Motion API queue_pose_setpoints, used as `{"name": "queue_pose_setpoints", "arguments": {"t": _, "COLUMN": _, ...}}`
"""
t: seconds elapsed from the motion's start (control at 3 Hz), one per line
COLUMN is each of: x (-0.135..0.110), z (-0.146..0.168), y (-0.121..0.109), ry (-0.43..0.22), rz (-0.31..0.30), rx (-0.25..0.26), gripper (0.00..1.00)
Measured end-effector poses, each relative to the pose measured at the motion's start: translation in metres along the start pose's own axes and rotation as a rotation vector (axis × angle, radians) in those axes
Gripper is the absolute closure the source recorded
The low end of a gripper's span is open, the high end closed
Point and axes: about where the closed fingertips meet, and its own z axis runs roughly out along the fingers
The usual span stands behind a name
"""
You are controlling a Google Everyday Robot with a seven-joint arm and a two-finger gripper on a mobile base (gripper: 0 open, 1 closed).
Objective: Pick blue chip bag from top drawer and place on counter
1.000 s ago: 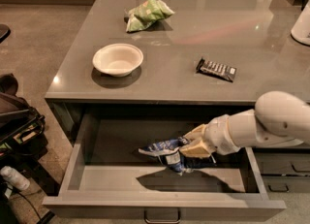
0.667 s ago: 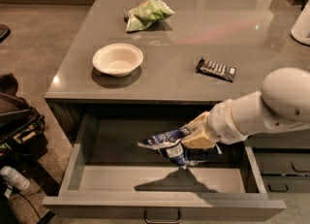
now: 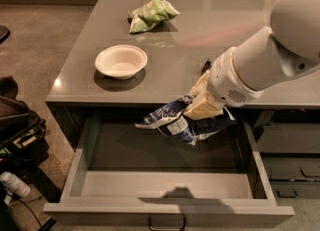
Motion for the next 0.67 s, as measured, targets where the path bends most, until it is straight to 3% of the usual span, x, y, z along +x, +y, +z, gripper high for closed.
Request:
{"name": "queue_pose_setpoints", "arguments": {"t": 0.33, "x": 0.0, "z": 0.0, "y": 0.0, "ry": 0.0, "rz": 0.0, "rx": 0.0, "gripper": 1.0}}
{"name": "queue_pose_setpoints", "arguments": {"t": 0.67, "x": -0.009, "z": 0.005, "y": -0.024, "ry": -0.013, "rz": -0.047, "rx": -0.023, "gripper": 1.0}}
